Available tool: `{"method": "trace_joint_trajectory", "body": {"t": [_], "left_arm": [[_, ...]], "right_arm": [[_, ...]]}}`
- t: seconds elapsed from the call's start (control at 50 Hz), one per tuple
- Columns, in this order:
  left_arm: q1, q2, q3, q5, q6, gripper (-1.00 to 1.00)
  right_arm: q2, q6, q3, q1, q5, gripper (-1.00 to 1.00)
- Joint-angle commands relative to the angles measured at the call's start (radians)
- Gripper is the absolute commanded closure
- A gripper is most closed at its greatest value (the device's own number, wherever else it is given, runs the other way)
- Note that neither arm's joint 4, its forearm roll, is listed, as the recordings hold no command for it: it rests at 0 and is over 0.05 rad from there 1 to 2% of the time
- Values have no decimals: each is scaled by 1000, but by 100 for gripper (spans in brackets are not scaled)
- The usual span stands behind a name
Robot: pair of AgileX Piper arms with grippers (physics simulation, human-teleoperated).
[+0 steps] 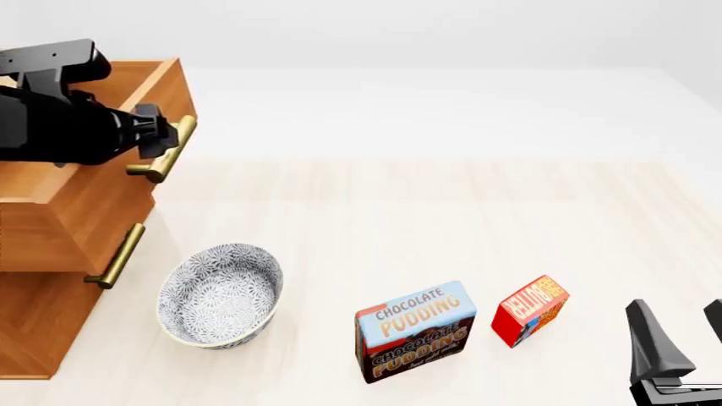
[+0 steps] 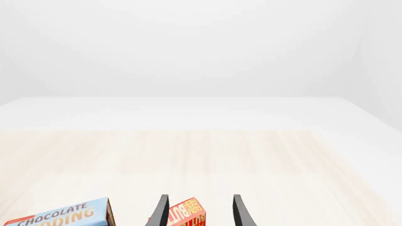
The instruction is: Put the butter at the back in the top drawer of the cabinet and close it.
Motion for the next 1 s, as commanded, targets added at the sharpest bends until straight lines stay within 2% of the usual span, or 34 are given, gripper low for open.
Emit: {"method": "trace_joint_trajectory", "body": {"t": [0.02,1.0], "left_arm": [[-19,1,14,-3,11,-100],[-103,27,2,-18,-17,-100]], "right_arm": [[0,0,0,0,0,-100],[0,0,0,0,0,-100]]}}
